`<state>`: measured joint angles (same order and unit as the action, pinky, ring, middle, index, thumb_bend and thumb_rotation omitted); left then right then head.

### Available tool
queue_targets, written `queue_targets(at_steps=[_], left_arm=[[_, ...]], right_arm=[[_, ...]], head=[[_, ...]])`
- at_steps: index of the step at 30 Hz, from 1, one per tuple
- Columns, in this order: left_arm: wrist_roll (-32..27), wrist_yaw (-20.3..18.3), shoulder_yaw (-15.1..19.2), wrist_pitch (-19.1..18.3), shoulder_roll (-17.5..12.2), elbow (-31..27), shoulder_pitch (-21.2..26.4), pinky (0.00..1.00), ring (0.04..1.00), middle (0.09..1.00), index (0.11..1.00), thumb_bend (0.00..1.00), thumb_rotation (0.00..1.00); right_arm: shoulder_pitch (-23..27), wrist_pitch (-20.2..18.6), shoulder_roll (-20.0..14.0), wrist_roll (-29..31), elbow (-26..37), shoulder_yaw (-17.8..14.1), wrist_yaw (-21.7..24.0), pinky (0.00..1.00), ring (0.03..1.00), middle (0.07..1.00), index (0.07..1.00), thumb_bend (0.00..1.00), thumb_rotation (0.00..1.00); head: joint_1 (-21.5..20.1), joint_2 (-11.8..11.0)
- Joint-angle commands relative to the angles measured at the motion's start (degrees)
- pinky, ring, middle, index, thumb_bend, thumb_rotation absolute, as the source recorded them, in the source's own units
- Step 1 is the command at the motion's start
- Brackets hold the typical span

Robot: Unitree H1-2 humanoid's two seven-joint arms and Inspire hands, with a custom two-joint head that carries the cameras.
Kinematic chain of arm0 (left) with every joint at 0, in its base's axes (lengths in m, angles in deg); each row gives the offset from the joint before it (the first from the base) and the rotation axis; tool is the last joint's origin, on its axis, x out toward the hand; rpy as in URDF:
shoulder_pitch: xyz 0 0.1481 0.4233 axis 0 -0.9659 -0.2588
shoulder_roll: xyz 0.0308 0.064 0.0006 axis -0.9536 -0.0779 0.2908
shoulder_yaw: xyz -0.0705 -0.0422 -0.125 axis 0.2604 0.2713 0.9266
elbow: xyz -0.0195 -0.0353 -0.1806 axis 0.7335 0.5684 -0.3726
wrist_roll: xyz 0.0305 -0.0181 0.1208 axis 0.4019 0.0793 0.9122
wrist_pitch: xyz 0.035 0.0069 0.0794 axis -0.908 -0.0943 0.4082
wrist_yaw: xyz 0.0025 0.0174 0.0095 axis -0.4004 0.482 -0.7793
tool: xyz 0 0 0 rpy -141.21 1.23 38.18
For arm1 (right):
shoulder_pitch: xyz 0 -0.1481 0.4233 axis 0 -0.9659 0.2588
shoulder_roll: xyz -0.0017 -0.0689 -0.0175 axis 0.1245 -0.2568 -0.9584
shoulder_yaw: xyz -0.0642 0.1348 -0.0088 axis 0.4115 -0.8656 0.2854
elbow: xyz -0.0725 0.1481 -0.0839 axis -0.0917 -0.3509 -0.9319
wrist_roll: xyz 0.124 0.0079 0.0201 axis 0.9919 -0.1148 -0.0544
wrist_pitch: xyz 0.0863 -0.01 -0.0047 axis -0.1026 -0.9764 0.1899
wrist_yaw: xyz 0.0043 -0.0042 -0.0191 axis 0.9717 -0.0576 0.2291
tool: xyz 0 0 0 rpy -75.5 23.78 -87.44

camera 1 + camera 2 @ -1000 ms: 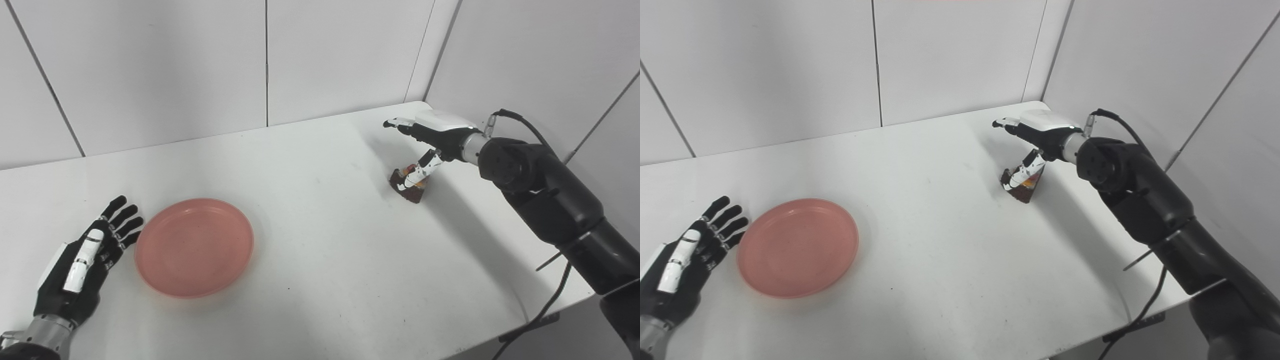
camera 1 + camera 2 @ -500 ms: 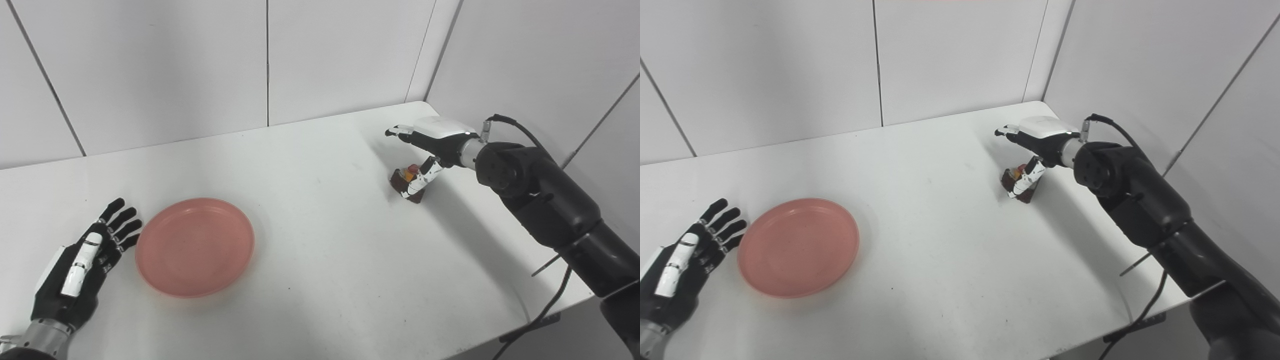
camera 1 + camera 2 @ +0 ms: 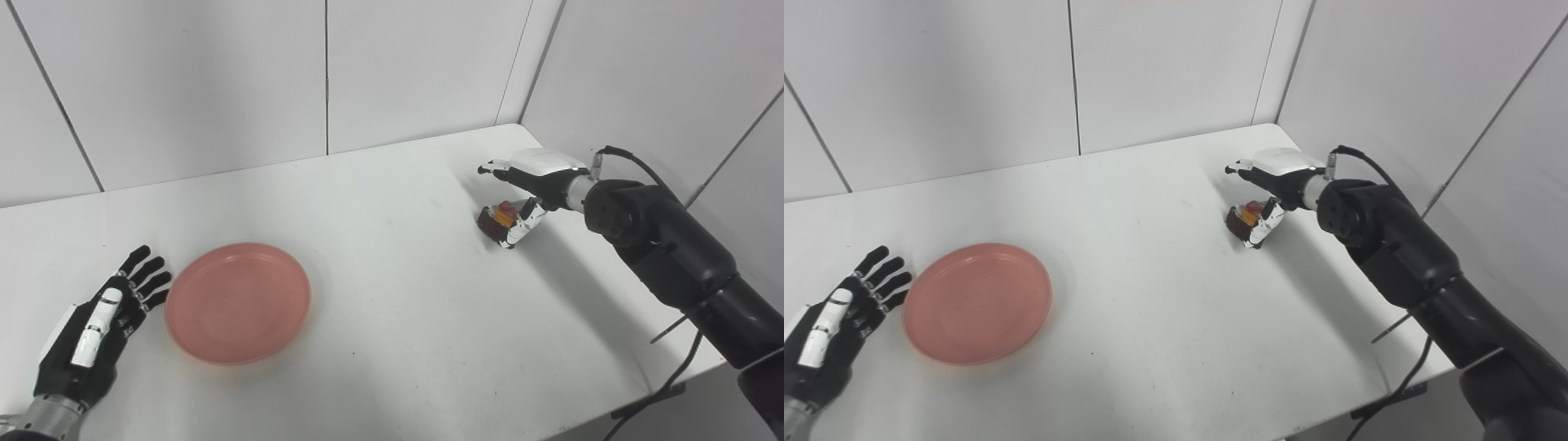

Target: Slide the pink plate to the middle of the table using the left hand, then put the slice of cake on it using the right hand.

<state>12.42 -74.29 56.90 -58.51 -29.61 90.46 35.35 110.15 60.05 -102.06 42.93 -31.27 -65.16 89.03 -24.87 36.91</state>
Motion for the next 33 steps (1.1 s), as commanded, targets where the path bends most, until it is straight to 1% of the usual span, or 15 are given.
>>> queue_targets(at_steps=[1,7,10,13,16,25,28,30,31,32,33], left_arm=[[1.5,0.7,-0.5,-5.5,-0.8,2.2,-4.1,0.86,0.901,0.927,0.917,0.46,0.88],[1.3,0.8,-0.5,-6.2,-0.8,1.5,-4.3,0.86,0.9,0.928,0.92,0.46,0.88],[1.4,0.9,-0.6,-6.2,-0.9,1.3,-4.4,0.86,0.902,0.929,0.921,0.46,0.88],[1.4,0.9,-0.6,-6.1,-0.9,1.2,-4.4,0.86,0.898,0.925,0.918,0.46,0.88],[1.3,0.9,-0.6,-6.2,-0.9,1.2,-4.4,0.86,0.9,0.928,0.922,0.47,0.87],[1.6,1.2,-0.8,-6.6,-1.0,0.2,-4.7,0.86,0.901,0.93,0.924,0.46,0.89],[1.6,1.3,-0.8,-6.7,-1.0,0.1,-4.8,0.87,0.906,0.931,0.922,0.46,0.89],[1.6,1.2,-0.9,-6.8,-1.0,0.0,-4.8,0.87,0.907,0.931,0.922,0.46,0.89],[1.5,1.2,-0.9,-6.8,-1.0,0.0,-4.8,0.87,0.908,0.933,0.924,0.46,0.9],[1.4,1.3,-0.9,-7.0,-1.0,-0.2,-4.8,0.87,0.907,0.932,0.924,0.45,0.89],[1.3,1.3,-0.8,-7.2,-1.0,-0.4,-4.9,0.87,0.906,0.931,0.923,0.45,0.89]], right_arm=[[1.6,0.4,-1.3,-0.5,0.1,-0.8,-0.8,0.8,0.929,0.965,0.931,1.0,0.27],[1.7,0.4,-0.8,-0.9,-0.5,-0.4,-0.9,0.79,0.917,0.961,0.928,1.0,0.27],[2.1,2.2,-0.1,-0.8,-2.4,0.2,-2.0,0.78,0.906,0.95,0.919,1.0,0.27],[2.7,1.7,0.5,-1.2,-3.4,1.1,-1.6,0.79,0.916,0.958,0.926,1.0,0.29],[3.1,2.1,1.0,-1.7,-4.2,1.6,-2.0,0.78,0.91,0.956,0.92,1.0,0.3],[4.9,2.2,2.6,-2.6,-7.9,2.8,-2.7,0.77,0.897,0.949,0.911,1.0,0.28],[4.9,2.9,2.7,-2.7,-8.8,2.9,-3.6,0.76,0.886,0.927,0.893,1.0,0.24],[4.9,3.4,2.7,-3.1,-9.3,3.0,-4.6,0.76,0.883,0.922,0.889,1.0,0.23],[4.8,3.6,2.7,-3.3,-9.5,3.1,-5.1,0.75,0.857,0.887,0.854,0.95,0.2],[4.9,3.2,2.6,-3.9,-9.5,3.3,-5.0,0.72,0.81,0.836,0.809,0.88,0.16],[5.0,2.8,2.5,-4.3,-9.4,3.5,-4.9,0.72,0.804,0.829,0.804,0.87,0.16]], head=[[0.1,0.0],[0.1,0.0],[0.2,0.1],[0.3,0.3],[0.4,0.3],[0.6,0.6],[0.6,0.7],[0.6,0.7],[0.6,0.7],[0.6,0.7],[0.7,1.0]])
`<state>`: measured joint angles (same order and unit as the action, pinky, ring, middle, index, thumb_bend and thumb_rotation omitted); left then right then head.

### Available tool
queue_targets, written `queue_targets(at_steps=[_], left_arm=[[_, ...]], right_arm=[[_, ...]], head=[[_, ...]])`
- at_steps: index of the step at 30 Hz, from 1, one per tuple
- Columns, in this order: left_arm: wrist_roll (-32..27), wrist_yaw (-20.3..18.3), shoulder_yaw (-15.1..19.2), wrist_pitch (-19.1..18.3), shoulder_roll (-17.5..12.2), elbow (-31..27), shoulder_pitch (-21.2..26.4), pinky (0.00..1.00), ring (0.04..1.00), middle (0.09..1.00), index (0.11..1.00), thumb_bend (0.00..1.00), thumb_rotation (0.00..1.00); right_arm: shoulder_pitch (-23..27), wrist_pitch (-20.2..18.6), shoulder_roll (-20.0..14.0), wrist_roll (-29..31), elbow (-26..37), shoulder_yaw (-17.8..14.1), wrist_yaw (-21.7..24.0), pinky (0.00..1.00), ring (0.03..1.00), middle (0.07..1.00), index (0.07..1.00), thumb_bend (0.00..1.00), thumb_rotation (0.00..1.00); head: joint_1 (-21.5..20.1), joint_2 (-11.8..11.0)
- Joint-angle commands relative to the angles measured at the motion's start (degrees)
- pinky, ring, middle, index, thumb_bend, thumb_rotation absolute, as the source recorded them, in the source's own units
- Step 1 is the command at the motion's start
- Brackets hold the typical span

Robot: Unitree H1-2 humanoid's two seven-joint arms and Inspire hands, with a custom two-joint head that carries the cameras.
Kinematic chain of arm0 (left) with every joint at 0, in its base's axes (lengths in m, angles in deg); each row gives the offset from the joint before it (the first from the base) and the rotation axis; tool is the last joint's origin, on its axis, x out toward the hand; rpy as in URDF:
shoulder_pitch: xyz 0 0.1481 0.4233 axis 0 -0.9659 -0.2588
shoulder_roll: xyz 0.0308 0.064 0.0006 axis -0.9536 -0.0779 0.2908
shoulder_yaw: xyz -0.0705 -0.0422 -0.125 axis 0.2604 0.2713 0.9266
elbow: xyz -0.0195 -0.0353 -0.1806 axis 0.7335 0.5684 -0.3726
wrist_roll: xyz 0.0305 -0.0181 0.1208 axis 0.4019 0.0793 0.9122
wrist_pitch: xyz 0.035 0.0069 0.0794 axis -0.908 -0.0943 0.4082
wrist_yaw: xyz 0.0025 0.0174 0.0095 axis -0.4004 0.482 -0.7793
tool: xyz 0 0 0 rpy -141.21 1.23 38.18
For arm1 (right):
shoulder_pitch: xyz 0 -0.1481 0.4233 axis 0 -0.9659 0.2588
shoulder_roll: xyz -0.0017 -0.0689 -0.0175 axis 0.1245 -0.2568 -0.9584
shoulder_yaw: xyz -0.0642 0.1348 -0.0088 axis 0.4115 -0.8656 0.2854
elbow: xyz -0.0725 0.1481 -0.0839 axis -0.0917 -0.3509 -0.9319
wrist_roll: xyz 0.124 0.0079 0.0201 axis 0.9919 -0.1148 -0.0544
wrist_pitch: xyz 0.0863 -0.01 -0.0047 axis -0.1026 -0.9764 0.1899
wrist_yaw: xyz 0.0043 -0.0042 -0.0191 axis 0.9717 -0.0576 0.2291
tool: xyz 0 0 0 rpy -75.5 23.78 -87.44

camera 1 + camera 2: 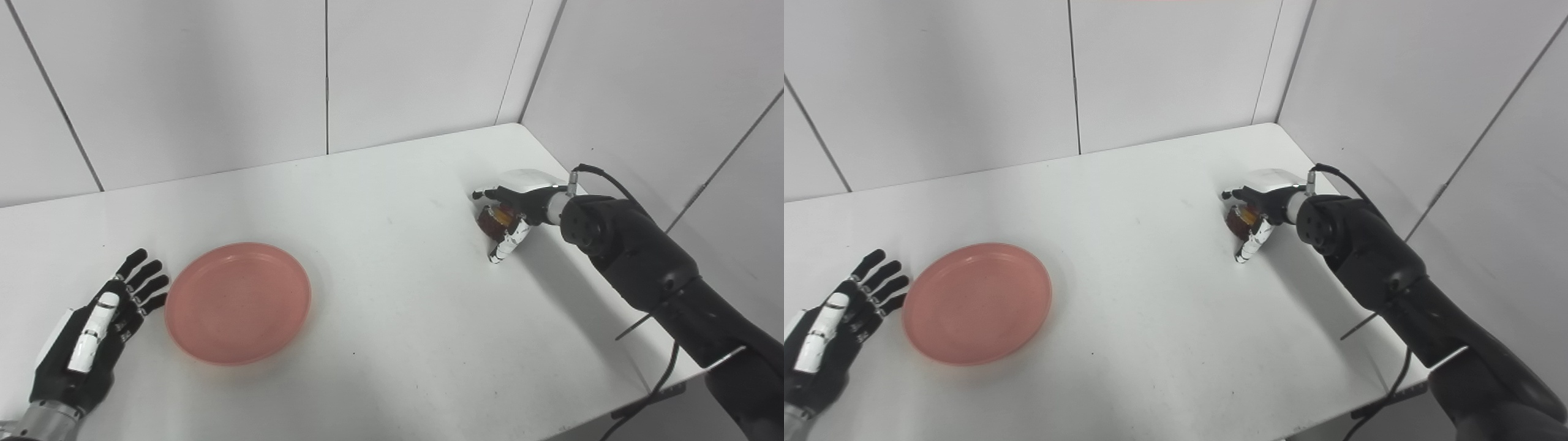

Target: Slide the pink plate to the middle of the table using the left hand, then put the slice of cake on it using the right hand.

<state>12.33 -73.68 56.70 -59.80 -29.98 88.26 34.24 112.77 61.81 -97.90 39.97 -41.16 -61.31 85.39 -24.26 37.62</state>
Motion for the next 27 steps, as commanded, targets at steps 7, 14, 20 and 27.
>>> queue_targets(at_steps=[7,14,20,27], left_arm=[[1.4,0.6,-0.7,-6.1,-0.9,1.4,-3.9,0.86,0.907,0.936,0.929,0.46,0.89],[0.9,0.5,-0.5,-6.6,-0.8,1.1,-3.9,0.86,0.904,0.931,0.923,0.46,0.88],[0.7,0.3,-0.4,-6.9,-0.9,0.8,-4.0,0.87,0.908,0.934,0.925,0.47,0.87],[0.7,0.0,-0.4,-6.8,-1.0,1.2,-3.8,0.87,0.913,0.939,0.931,0.48,0.88]], right_arm=[[2.2,0.8,-2.8,-0.9,0.6,-1.3,-1.2,0.71,0.765,0.789,0.778,0.82,0.1],[2.0,0.2,-3.2,-1.3,-0.2,-1.5,-1.2,0.63,0.681,0.724,0.701,0.77,0.05],[1.6,-1.8,-2.5,-2.3,-0.3,-1.7,-0.7,0.44,0.5,0.519,0.512,0.53,0.05],[0.8,-1.0,-2.4,-2.1,-1.7,-2.6,-2.4,0.39,0.461,0.463,0.514,0.52,0.0]], head=[[0.0,0.4],[-0.2,0.5],[-0.3,0.7],[-0.4,0.7]])
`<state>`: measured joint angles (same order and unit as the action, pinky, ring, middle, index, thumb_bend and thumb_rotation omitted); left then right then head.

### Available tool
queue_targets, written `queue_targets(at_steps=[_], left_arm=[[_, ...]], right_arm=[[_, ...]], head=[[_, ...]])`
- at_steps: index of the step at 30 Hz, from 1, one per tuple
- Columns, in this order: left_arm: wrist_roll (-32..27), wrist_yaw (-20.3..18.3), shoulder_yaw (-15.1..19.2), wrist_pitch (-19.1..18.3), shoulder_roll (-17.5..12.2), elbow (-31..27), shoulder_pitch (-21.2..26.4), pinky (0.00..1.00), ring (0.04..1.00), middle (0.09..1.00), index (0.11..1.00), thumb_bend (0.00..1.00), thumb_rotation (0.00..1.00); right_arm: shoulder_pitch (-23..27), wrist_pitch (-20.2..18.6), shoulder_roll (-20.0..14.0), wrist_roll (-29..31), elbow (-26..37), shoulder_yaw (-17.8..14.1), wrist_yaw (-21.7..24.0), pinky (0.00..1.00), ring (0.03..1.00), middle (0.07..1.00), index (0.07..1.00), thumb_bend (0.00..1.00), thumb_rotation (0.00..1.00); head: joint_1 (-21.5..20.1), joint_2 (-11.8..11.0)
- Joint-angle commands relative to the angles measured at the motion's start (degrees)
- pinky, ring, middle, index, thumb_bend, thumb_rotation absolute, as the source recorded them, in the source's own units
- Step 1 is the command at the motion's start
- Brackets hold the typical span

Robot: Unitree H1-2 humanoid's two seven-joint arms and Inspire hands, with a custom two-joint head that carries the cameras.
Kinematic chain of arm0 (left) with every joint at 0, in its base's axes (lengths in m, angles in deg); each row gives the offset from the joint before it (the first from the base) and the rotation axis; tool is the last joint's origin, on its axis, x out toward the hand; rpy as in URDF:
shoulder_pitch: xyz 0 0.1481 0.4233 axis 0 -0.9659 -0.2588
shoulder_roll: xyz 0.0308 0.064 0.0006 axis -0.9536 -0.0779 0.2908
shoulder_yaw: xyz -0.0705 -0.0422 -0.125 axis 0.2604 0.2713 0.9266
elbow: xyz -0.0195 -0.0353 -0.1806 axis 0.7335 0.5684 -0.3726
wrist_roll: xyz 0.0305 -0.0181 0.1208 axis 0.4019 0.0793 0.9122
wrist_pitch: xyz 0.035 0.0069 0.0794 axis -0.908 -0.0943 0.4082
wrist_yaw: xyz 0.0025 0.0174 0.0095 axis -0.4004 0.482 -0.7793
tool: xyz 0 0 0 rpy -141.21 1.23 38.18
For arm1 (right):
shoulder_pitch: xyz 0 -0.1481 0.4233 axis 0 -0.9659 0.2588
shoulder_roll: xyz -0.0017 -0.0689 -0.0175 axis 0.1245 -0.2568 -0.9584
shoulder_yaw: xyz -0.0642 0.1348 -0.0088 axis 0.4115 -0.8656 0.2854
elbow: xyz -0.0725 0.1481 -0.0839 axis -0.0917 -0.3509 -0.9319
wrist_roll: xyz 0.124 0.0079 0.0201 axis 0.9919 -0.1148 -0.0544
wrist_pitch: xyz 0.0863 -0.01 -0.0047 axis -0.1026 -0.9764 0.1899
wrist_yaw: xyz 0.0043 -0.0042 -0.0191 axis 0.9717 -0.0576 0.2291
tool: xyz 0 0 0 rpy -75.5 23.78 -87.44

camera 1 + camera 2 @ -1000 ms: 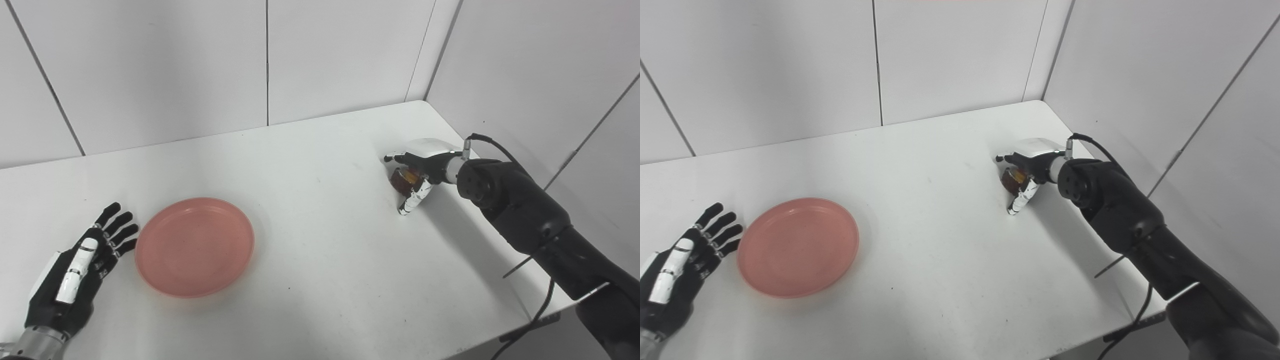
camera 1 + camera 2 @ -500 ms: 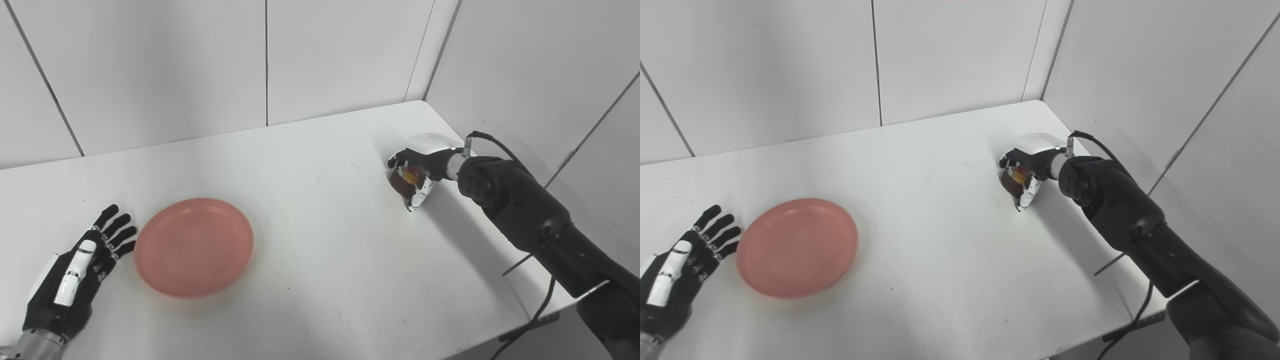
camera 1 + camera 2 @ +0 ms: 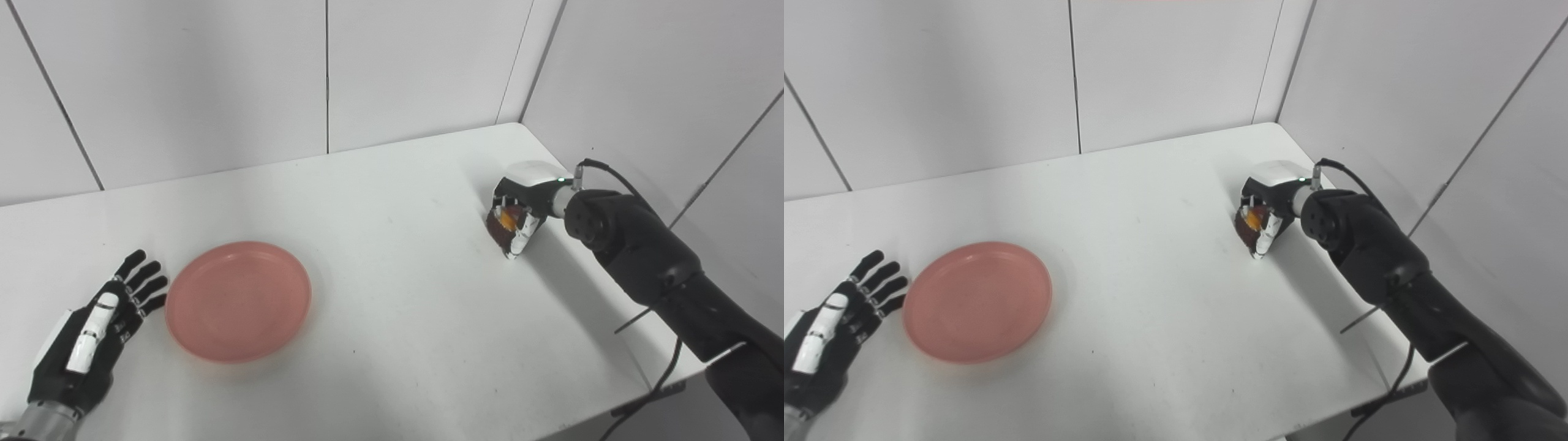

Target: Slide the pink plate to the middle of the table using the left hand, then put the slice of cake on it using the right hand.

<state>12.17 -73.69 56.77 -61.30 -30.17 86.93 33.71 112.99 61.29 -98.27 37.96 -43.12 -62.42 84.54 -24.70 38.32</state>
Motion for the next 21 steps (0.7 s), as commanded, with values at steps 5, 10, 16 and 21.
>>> queue_targets(at_steps=[5,10,16,21], left_arm=[[0.8,0.0,-0.4,-5.1,-0.6,2.9,-3.1,0.87,0.91,0.937,0.928,0.48,0.87],[1.3,0.7,-0.7,-5.1,-0.3,2.9,-3.1,0.87,0.909,0.934,0.926,0.47,0.88],[1.8,1.3,-1.1,-4.9,0.2,2.7,-3.0,0.86,0.904,0.93,0.922,0.45,0.9],[2.2,1.6,-2.0,-4.1,0.6,2.8,-3.0,0.87,0.914,0.936,0.927,0.44,0.93]], right_arm=[[-0.2,0.4,-2.0,1.0,1.5,-2.9,-3.3,0.37,0.445,0.451,0.524,0.52,0.0],[-1.0,1.8,-2.1,3.1,4.4,-4.9,-5.0,0.33,0.404,0.425,0.535,0.52,0.0],[-0.8,-0.4,-2.2,3.8,11.9,-6.3,-2.8,0.35,0.429,0.426,0.538,0.52,0.0],[1.0,-0.4,-2.0,4.9,19.7,-6.8,0.0,0.38,0.451,0.442,0.531,0.52,0.0]], head=[[0.4,-0.3],[0.8,-0.6],[1.6,-1.1],[3.1,-1.5]])
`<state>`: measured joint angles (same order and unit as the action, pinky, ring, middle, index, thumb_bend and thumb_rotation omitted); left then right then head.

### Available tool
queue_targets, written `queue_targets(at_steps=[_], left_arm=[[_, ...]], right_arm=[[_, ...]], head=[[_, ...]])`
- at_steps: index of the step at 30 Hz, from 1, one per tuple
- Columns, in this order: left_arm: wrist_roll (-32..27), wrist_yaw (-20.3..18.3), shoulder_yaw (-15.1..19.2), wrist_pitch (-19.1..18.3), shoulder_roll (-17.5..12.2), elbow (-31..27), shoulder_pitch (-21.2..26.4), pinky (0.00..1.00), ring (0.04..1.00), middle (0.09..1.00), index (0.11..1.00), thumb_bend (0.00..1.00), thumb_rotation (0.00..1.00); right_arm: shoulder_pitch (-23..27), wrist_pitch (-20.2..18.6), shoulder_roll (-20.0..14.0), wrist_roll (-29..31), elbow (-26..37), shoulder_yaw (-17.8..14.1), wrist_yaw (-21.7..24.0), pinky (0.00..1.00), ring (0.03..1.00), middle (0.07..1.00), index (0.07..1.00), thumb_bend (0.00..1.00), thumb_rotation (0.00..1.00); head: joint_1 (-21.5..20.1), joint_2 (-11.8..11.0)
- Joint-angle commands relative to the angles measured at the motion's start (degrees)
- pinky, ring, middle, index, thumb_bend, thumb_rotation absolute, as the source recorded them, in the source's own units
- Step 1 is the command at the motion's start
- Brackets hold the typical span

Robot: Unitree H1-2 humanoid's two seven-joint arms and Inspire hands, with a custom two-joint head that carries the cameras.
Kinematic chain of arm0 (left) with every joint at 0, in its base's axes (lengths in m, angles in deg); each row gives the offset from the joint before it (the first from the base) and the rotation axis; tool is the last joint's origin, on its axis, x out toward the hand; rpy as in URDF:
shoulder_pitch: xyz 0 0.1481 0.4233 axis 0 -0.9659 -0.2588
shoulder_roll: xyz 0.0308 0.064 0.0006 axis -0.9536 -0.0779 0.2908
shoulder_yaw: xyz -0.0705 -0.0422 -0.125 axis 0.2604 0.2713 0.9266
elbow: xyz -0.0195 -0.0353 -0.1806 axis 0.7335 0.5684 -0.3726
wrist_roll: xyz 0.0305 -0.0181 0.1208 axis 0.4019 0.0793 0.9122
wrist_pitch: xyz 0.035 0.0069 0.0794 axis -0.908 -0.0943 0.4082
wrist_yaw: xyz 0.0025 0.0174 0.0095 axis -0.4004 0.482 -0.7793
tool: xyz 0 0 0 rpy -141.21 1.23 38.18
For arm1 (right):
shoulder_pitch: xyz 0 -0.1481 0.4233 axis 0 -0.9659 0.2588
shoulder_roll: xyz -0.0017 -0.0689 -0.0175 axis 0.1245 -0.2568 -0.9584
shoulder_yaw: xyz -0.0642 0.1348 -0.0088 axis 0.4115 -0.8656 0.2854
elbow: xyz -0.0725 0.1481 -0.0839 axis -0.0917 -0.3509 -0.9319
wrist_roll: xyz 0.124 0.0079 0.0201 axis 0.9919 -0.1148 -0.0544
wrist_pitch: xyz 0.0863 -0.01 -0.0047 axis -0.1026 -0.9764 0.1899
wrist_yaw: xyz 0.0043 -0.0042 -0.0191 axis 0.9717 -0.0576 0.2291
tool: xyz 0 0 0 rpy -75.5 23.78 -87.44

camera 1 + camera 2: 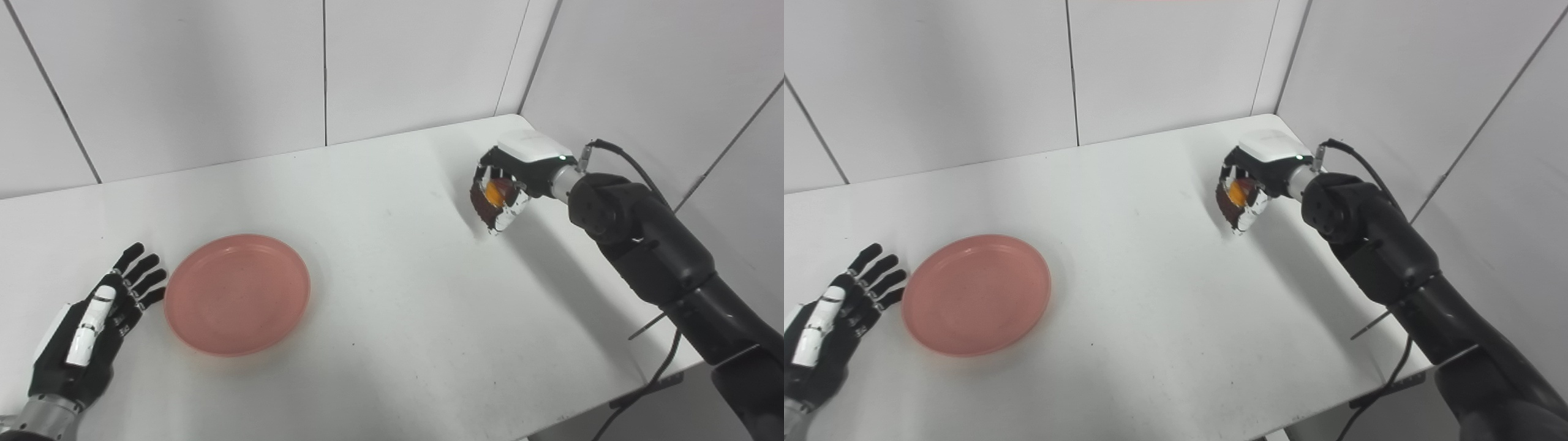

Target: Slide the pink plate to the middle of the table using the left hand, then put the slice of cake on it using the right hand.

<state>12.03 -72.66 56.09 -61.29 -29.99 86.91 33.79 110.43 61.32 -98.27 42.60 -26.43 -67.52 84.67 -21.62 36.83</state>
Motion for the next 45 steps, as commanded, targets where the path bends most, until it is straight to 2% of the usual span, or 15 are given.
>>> queue_targets(at_steps=[1,5,8,12,13,14,15,18,19,20,23,25,33,40,45], left_arm=[[2.4,0.7,-1.5,-4.0,0.7,2.8,-3.1,0.87,0.913,0.936,0.927,0.44,0.93],[3.4,1.8,-2.1,-3.8,1.7,2.7,-3.0,0.86,0.908,0.93,0.921,0.44,0.92],[4.3,3.0,-2.6,-4.0,2.8,2.4,-2.9,0.86,0.909,0.929,0.921,0.43,0.92],[6.1,5.6,-3.7,-6.2,5.2,1.2,-2.7,0.87,0.912,0.927,0.914,0.42,0.91],[6.4,6.2,-3.9,-6.7,5.7,0.9,-2.6,0.87,0.912,0.927,0.914,0.42,0.93],[6.9,6.9,-4.2,-7.0,6.4,0.7,-2.5,0.87,0.912,0.927,0.914,0.41,0.93],[7.2,7.5,-4.5,-7.4,6.9,0.4,-2.5,0.88,0.915,0.931,0.919,0.4,0.95],[8.6,9.2,-5.6,-7.9,8.5,0.2,-2.1,0.89,0.922,0.939,0.927,0.39,0.99],[9.0,9.7,-5.9,-7.8,9.0,0.2,-2.0,0.89,0.919,0.94,0.929,0.38,0.99],[9.5,10.3,-6.3,-7.8,9.6,0.4,-1.8,0.9,0.918,0.941,0.931,0.38,1.0],[10.4,11.4,-6.8,-7.3,11.2,1.3,-1.2,0.91,0.922,0.949,0.937,0.37,1.0],[11.2,12.1,-7.3,-7.1,12.2,2.1,-0.4,0.92,0.944,0.965,0.951,0.37,1.0],[13.7,15.9,-7.4,-8.3,15.4,3.4,1.3,0.92,0.959,0.962,0.954,0.36,1.0],[13.8,17.4,-6.9,-8.6,17.4,3.7,1.9,0.9,0.947,0.96,0.949,0.35,1.0],[14.2,18.7,-6.8,-9.6,18.3,3.6,2.0,0.89,0.948,0.958,0.946,0.33,1.0]], right_arm=[[3.9,-0.4,-1.7,0.5,4.2,-1.9,0.2,0.4,0.465,0.446,0.529,0.52,0.0],[4.9,-0.1,-0.4,0.8,7.3,-1.9,0.8,0.39,0.445,0.436,0.537,0.52,0.0],[6.6,1.7,1.3,1.4,8.8,-0.6,1.0,0.36,0.407,0.474,0.497,0.52,0.0],[9.5,2.4,5.1,2.4,9.8,1.7,1.9,0.33,0.391,0.431,0.536,0.52,0.0],[10.1,2.7,6.2,2.8,9.7,2.3,1.9,0.31,0.375,0.424,0.538,0.52,0.0],[10.5,3.4,7.1,3.5,9.3,2.7,1.8,0.3,0.36,0.417,0.536,0.52,0.0],[11.1,3.7,8.3,3.9,9.1,3.3,1.7,0.31,0.357,0.415,0.535,0.52,0.0],[12.3,4.7,11.5,4.3,8.1,4.9,1.7,0.34,0.39,0.428,0.535,0.52,0.0],[12.7,5.3,12.6,4.4,7.7,5.6,1.6,0.35,0.398,0.433,0.535,0.52,0.0],[13.1,5.7,13.6,4.5,7.2,6.3,1.6,0.35,0.407,0.439,0.535,0.52,0.0],[13.9,6.4,16.8,4.5,6.1,7.9,1.3,0.35,0.411,0.447,0.533,0.52,0.0],[14.4,7.3,19.4,5.2,4.9,9.1,1.3,0.37,0.432,0.457,0.525,0.52,0.0],[15.4,12.8,25.6,5.1,-2.9,12.6,-0.8,0.37,0.425,0.452,0.527,0.52,0.0],[16.8,17.3,29.4,4.2,-10.9,15.3,-2.7,0.36,0.418,0.445,0.531,0.52,0.0],[17.6,18.4,32.1,3.9,-16.7,16.4,-4.1,0.32,0.397,0.436,0.532,0.52,0.0]], head=[[0.8,-0.2],[3.4,-0.6],[5.3,-0.8],[12.3,-1.2],[12.3,-1.2],[14.5,-1.4],[14.5,-1.4],[19.1,-1.6],[19.1,-1.6],[21.7,-1.5],[23.8,-1.5],[27.4,-1.5],[32.7,-1.4],[33.5,-1.5],[33.8,-1.8]])
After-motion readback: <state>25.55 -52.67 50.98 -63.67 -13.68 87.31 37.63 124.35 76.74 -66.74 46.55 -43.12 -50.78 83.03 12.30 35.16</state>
